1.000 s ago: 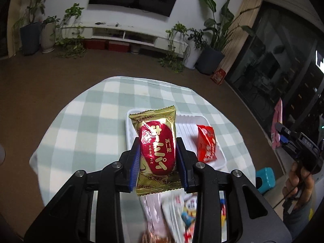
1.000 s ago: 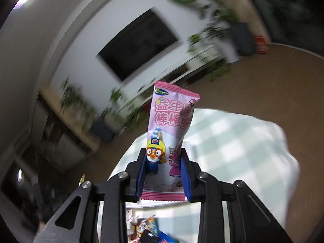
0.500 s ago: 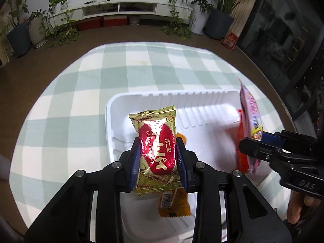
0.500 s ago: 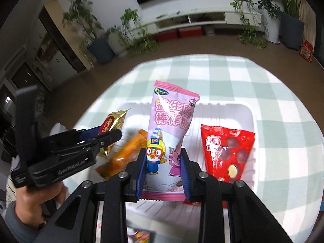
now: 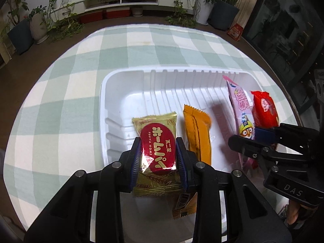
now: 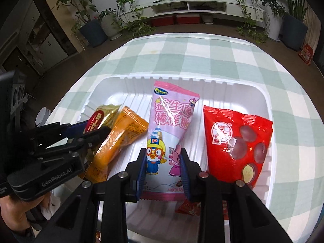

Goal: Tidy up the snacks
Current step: 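Place the gold packet and pink Pororo packet into the white tray with both grippers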

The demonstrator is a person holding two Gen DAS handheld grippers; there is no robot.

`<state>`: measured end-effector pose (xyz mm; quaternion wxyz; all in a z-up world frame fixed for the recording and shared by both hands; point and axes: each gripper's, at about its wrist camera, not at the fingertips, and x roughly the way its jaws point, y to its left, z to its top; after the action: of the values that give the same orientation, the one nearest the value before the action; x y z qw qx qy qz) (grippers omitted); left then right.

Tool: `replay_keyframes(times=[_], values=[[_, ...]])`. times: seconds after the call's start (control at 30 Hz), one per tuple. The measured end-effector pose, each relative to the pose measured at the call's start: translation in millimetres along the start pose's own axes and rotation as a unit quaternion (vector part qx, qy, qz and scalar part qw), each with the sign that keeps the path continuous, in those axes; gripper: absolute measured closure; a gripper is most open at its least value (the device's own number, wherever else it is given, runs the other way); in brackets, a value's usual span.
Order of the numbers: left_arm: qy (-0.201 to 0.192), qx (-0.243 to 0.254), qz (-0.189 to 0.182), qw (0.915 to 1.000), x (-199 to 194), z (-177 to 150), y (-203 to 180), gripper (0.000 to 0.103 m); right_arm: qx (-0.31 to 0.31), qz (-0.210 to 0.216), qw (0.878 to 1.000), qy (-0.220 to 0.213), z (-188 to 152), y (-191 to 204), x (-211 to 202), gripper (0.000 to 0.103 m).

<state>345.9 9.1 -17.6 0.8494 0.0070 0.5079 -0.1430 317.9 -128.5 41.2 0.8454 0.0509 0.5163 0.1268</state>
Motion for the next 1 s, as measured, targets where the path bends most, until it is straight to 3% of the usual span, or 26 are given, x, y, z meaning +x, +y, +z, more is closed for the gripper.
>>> replay_keyframes(times=[0.43,0.5,0.57,0.63,0.73,0.9,1.0], values=[[0.007,-0.005,0.006,1.0,-4,-11,-1,0.073,-0.017,-0.004,1.0,0.013,-10,4,8,0.067],[0.005,-0.007,0.005,0.9999,-5,-11,-2,0.072,-0.015,-0.006,1.0,0.013,-10,4,7,0.061],[0.003,-0.012,0.005,0.9999,-7,-10,-1,0.062,-0.012,-0.001,1.0,0.009,-10,5,5,0.047],[-0.006,-0.011,0.004,0.9999,-11,-8,-3,0.047,-0.01,0.002,1.0,0.005,-9,6,1,0.04],[-0.024,-0.009,0.019,0.9995,-24,-6,-6,0.03,-0.013,0.0,1.0,-0.005,-8,8,-8,0.039],[-0.054,-0.024,0.009,0.9982,-56,-8,-1,0.026,-0.002,-0.003,0.999,-0.04,-6,4,-37,0.035],[-0.084,-0.034,0.001,0.9959,-88,-17,3,0.01,0.005,0.003,0.998,-0.059,-9,0,-60,0.033]])
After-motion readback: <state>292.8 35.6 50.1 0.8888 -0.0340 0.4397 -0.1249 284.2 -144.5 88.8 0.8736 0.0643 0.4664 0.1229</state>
